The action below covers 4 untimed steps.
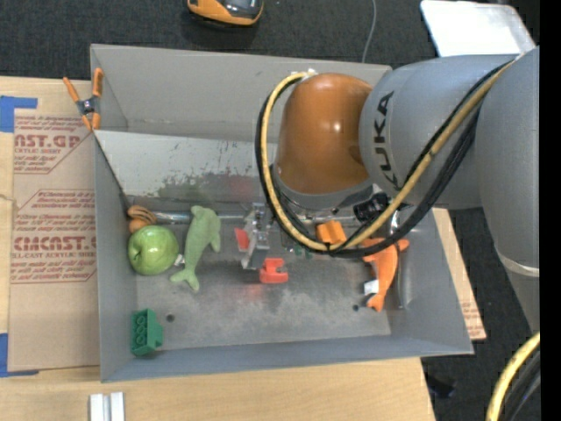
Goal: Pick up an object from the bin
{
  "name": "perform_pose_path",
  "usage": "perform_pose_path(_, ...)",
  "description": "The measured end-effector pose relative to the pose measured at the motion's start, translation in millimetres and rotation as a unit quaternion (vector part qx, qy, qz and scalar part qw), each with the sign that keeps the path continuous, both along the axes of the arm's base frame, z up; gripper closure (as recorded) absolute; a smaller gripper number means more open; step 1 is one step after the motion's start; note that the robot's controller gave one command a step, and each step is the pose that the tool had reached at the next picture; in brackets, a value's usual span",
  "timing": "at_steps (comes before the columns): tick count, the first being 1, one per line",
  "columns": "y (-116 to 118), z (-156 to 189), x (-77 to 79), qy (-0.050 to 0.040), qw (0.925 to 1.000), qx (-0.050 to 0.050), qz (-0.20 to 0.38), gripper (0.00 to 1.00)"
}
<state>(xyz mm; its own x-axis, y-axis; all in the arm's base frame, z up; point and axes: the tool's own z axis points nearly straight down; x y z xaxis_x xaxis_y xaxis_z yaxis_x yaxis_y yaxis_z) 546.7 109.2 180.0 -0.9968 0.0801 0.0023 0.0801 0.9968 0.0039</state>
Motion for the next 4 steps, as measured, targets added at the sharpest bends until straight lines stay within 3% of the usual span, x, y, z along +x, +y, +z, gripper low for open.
perform_pose_path(1, 0.0, 0.0, 0.0, 0.0000, 1.0000, 0.000, 0.000, 1.00)
perform_pose_path(2, -0.5, -31.2, -16.2, -0.0042, 0.9989, 0.001, -0.047, 1.00)
perform_pose_path(3, -10.0, -107.2, -49.6, -0.0013, 0.9881, 0.001, -0.154, 1.00)
perform_pose_path(4, 11.3, -110.6, -31.7, -0.0006, 0.9824, 0.000, -0.187, 1.00)
